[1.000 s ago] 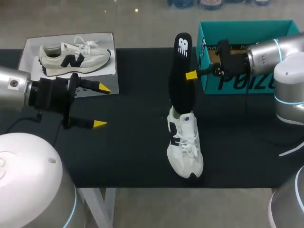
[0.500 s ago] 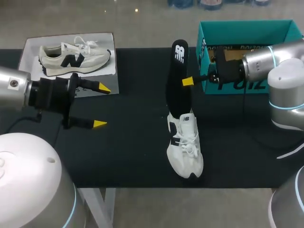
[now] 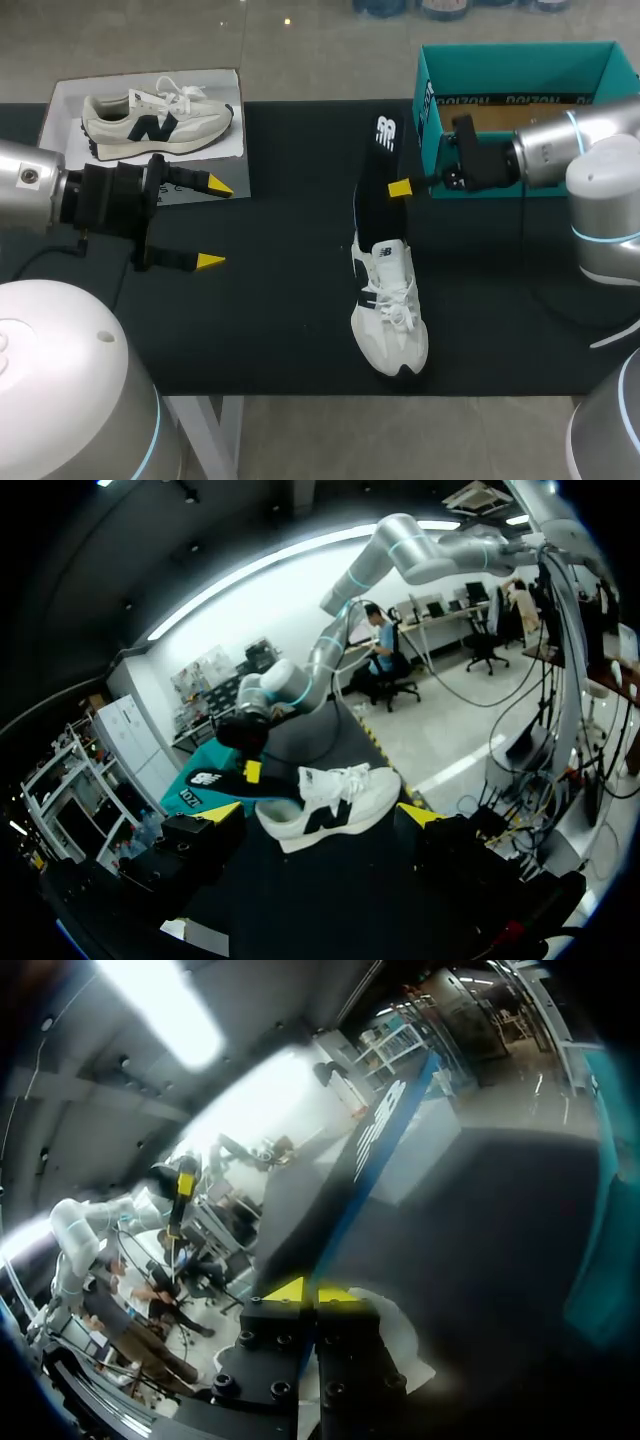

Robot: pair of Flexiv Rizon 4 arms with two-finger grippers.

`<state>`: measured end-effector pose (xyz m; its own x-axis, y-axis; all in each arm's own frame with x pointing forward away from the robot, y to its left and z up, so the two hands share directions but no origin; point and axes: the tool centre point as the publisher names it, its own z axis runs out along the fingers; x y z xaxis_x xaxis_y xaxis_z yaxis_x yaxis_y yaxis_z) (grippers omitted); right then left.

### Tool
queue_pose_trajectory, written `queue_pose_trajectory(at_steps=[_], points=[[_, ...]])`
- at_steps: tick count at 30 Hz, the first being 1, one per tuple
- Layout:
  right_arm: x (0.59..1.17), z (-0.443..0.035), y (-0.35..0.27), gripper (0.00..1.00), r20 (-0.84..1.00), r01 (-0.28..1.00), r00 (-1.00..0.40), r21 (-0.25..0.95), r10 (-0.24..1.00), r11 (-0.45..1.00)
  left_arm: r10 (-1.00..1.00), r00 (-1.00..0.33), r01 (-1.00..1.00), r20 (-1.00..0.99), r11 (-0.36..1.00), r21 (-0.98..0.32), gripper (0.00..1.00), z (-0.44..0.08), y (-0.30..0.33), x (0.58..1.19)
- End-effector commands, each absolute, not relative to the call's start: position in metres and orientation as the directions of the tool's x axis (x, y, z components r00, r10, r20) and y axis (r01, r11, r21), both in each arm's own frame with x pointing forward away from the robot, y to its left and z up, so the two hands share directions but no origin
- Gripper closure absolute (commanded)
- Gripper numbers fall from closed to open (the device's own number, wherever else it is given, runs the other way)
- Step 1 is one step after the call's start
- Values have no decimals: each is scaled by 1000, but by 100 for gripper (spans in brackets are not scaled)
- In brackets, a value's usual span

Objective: Take the shoe out of the shoebox, open the shoe tongue, remove and reinsert the insole, then place the shoe into the shoebox

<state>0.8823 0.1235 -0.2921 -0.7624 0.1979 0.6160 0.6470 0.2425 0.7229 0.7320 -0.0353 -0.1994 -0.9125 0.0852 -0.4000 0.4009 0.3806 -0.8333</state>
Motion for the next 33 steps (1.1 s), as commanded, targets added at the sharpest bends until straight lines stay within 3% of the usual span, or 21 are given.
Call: queue_pose_trajectory(at_steps=[1,17,33], points=[[878,-293,122,100,614,651,-759,717,218,249,87,-913,400,-399,383,-832,0,-199,-35,732],[898,-278,125,100,568,631,-771,739,288,235,87,-913,400,-399,383,-832,0,-199,-35,732],[890,-293,118,100,553,654,-744,715,374,245,87,-913,400,-399,383,-832,0,-199,-35,732]])
